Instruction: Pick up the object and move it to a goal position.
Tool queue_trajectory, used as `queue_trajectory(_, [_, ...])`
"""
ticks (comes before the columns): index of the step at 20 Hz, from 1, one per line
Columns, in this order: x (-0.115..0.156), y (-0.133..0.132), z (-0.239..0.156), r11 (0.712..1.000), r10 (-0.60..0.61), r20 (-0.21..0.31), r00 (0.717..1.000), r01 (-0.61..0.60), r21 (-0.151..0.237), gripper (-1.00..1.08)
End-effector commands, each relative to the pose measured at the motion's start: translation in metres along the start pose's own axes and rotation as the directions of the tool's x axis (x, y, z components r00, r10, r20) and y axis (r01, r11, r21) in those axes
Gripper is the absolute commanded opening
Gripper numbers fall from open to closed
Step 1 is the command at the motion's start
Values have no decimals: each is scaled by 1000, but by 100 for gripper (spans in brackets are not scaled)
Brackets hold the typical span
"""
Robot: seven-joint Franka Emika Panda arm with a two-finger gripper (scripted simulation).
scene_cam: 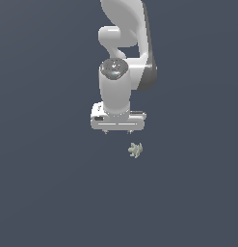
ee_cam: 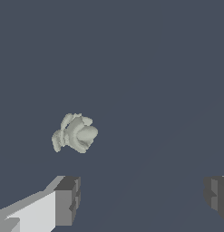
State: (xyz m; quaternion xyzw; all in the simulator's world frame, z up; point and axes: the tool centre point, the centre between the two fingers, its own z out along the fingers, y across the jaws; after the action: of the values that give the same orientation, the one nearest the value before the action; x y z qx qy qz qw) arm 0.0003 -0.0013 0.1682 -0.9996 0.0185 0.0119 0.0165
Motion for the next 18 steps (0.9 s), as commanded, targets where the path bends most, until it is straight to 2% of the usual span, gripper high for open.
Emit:
queue_trajectory(1, [0,0,0,1000,1,-1,1000,-1,0,100])
queue_trajectory(10, [3,-10,9,998,64,-3,998,-64,-3,100])
queue_trajectory(18, [7,-30,28,982,187,-9,982,-187,-8,100])
